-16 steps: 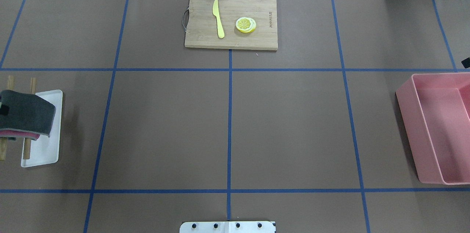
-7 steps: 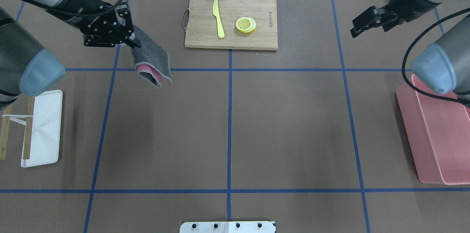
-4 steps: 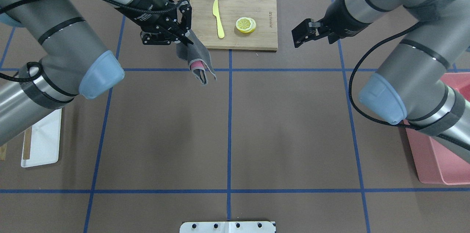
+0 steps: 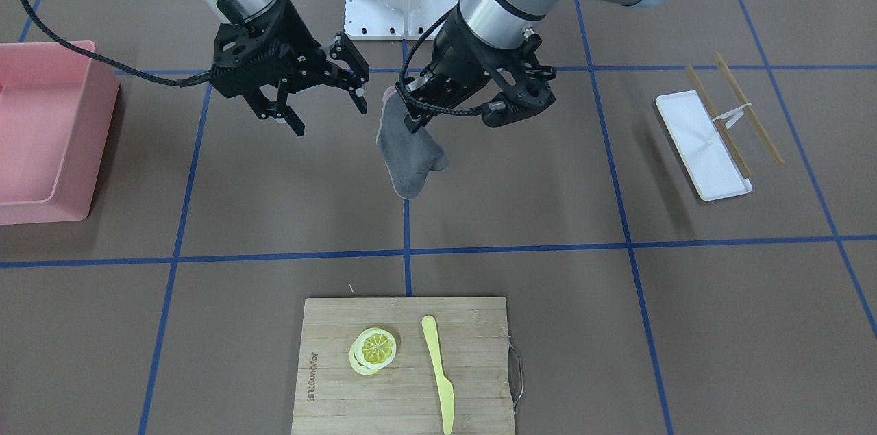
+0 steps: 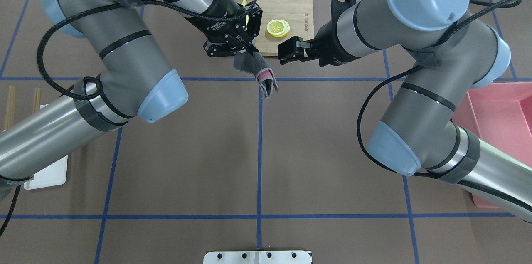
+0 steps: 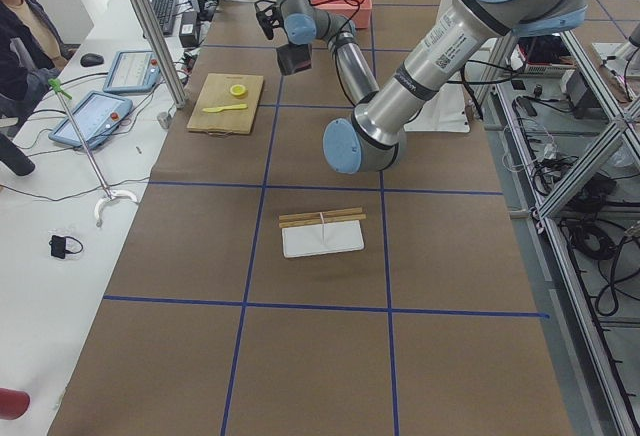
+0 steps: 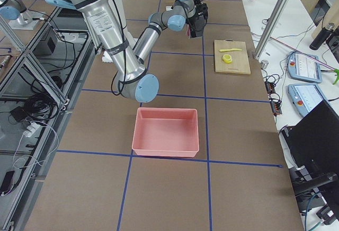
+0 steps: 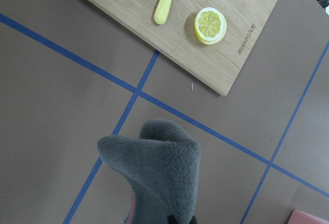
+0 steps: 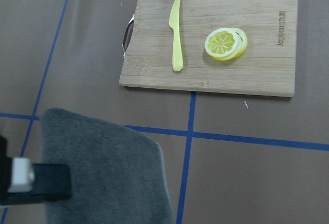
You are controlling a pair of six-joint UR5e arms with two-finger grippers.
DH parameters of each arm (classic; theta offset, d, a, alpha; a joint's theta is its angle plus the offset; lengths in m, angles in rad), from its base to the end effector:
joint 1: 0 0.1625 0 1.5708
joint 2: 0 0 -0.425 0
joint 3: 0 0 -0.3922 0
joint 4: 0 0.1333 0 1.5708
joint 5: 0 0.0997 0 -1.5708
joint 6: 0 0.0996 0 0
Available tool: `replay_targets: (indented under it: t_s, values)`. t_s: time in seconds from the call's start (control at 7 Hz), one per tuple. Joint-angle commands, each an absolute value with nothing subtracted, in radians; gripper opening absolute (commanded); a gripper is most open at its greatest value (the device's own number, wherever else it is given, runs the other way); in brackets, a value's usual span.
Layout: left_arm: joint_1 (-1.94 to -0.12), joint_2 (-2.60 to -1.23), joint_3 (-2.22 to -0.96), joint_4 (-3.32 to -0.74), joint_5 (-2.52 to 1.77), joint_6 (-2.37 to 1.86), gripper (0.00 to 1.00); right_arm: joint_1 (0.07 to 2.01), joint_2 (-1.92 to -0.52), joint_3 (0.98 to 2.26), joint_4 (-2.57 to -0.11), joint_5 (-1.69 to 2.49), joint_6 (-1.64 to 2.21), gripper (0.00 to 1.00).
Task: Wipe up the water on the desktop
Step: 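Carry the towel toward the table center while the right gripper reaches toward it, then grasp the towel with the right gripper while the left gripper releases it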
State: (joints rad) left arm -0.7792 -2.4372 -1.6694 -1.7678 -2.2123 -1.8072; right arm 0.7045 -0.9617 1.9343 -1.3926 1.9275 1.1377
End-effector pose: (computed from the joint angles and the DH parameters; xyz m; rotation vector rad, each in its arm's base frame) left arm 0.4178 -0.5162 0.0555 -0.2472 1.2383 -0.5073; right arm -0.3857 -0.4571 0.1340 0.3458 -1.1269 0.0340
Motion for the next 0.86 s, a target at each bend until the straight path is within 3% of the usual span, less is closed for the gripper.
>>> replay_targets:
  t_s: [0.0,0.71]
  values:
    - [-0.770,-2.461,-1.644,-1.769,-2.206,-1.842,0.00,0.628,-0.933,1.931,-1.362,1.753,1.091,1.00]
    - [-0.770,-2.464,-1.654,-1.769,-2.204,-1.858,0.00,0.588,-0.946,1.934,-1.299,1.649,0.953,1.00]
